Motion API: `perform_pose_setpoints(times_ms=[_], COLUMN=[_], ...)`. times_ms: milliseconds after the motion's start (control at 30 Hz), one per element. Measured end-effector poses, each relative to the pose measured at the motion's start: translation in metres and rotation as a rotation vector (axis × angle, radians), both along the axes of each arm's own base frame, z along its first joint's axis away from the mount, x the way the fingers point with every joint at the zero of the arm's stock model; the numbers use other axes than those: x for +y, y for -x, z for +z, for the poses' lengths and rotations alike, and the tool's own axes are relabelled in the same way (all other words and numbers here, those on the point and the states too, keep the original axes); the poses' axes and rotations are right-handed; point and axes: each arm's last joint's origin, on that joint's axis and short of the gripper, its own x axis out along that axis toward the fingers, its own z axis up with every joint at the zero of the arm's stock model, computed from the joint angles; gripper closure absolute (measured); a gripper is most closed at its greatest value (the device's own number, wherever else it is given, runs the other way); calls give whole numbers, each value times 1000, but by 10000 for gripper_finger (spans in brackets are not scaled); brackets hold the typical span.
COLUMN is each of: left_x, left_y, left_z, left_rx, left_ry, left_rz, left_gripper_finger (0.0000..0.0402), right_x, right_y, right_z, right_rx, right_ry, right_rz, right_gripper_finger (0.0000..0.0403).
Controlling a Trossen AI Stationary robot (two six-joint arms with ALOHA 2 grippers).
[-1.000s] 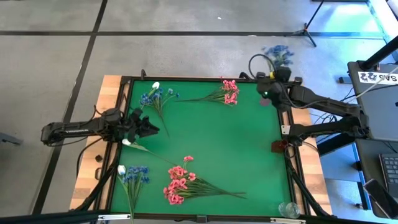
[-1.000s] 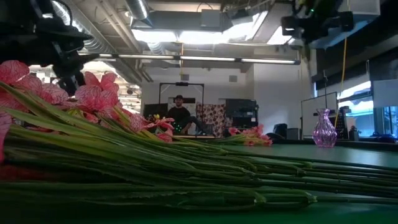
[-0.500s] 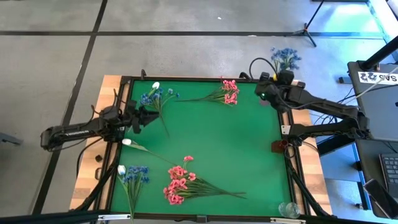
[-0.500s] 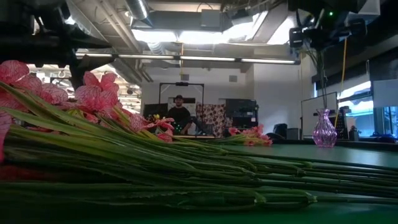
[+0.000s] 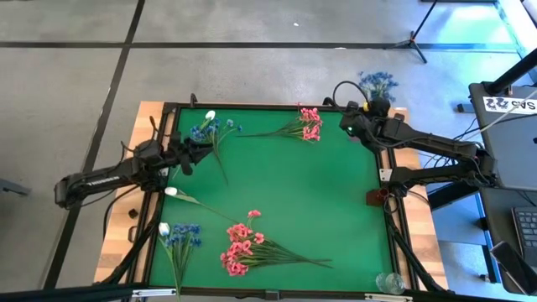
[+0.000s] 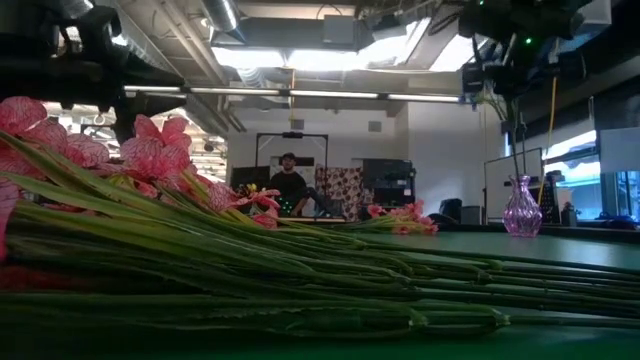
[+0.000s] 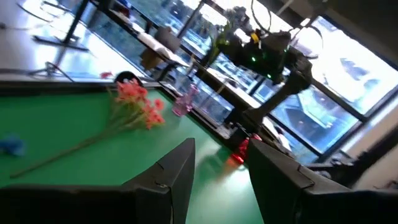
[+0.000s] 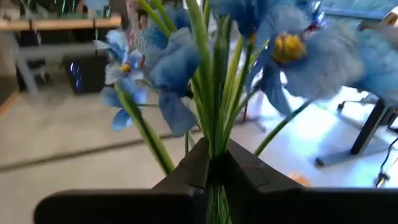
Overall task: Sort flowers into vase by color
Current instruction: Put the top right blue flowers into the purple vase
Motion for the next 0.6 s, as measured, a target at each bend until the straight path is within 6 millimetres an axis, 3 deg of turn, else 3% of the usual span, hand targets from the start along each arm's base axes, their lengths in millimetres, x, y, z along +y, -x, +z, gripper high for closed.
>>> perform_pose_setpoints(times_ms=[133,333,600], left_x=[2,2,-4], left_y=[4,10,17], left_z=[16,29,46], left_rx=[15,138,206], left_ry=[-67,-28,-39], left_rz=[68,62,-42], left_gripper_finger=[259,259,259], right_x=[-5,-5,7], right_y=[2,4,17], right_z=[-2,-2,28], right_rx=[-33,-36,-32], right_ry=[-78,-253,-507], right_rz=[27,136,205], right_gripper_finger=[336,254,168])
